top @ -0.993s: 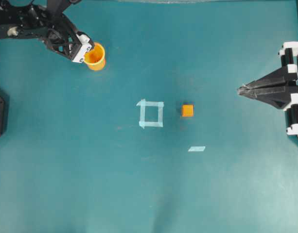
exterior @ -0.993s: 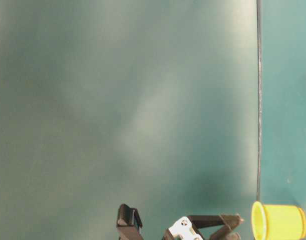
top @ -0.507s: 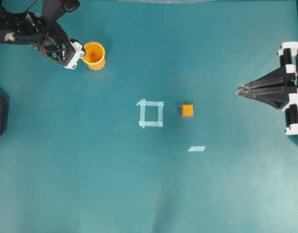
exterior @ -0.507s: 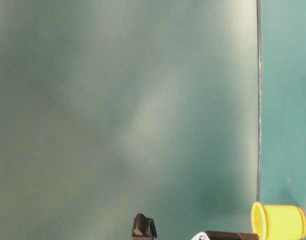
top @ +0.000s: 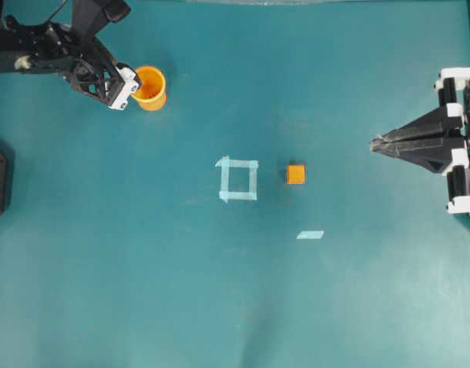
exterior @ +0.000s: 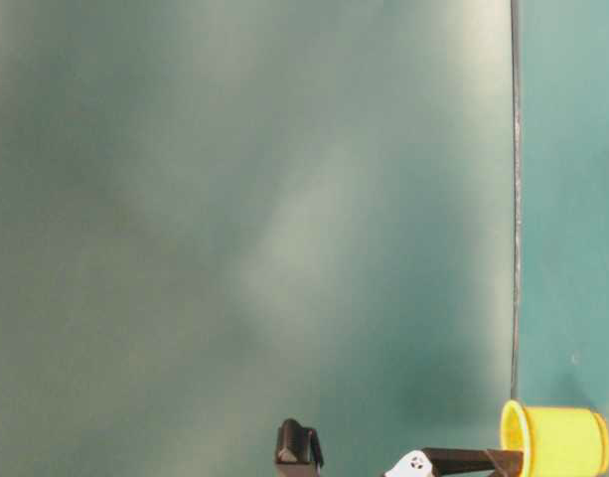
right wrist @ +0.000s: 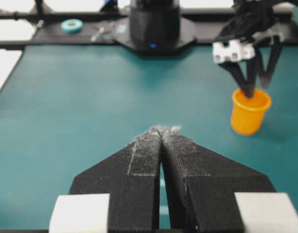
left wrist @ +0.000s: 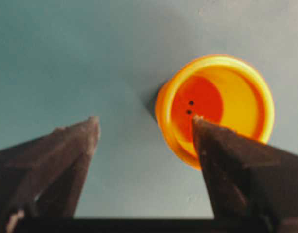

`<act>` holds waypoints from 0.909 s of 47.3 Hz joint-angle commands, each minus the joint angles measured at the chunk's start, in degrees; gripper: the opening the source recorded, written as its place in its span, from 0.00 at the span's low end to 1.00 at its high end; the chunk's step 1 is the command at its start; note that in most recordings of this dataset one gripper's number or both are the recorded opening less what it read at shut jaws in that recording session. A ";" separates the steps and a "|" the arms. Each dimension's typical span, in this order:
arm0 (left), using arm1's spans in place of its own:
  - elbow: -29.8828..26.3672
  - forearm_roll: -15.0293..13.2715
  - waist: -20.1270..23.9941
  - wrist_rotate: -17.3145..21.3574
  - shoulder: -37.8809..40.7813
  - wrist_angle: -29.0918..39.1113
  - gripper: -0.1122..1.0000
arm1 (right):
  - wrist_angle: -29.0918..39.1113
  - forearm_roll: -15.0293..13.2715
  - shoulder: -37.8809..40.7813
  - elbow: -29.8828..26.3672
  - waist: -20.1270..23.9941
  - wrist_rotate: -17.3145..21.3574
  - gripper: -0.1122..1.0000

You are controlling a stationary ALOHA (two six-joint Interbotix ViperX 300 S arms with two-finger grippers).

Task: Lift the orange cup with left arm.
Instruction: 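Close the left gripper fingers on the orange cup's rim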

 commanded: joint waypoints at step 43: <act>-2.72 -0.26 -1.23 -0.09 1.49 -2.29 0.30 | -0.44 0.09 1.14 -1.41 -0.09 0.09 0.10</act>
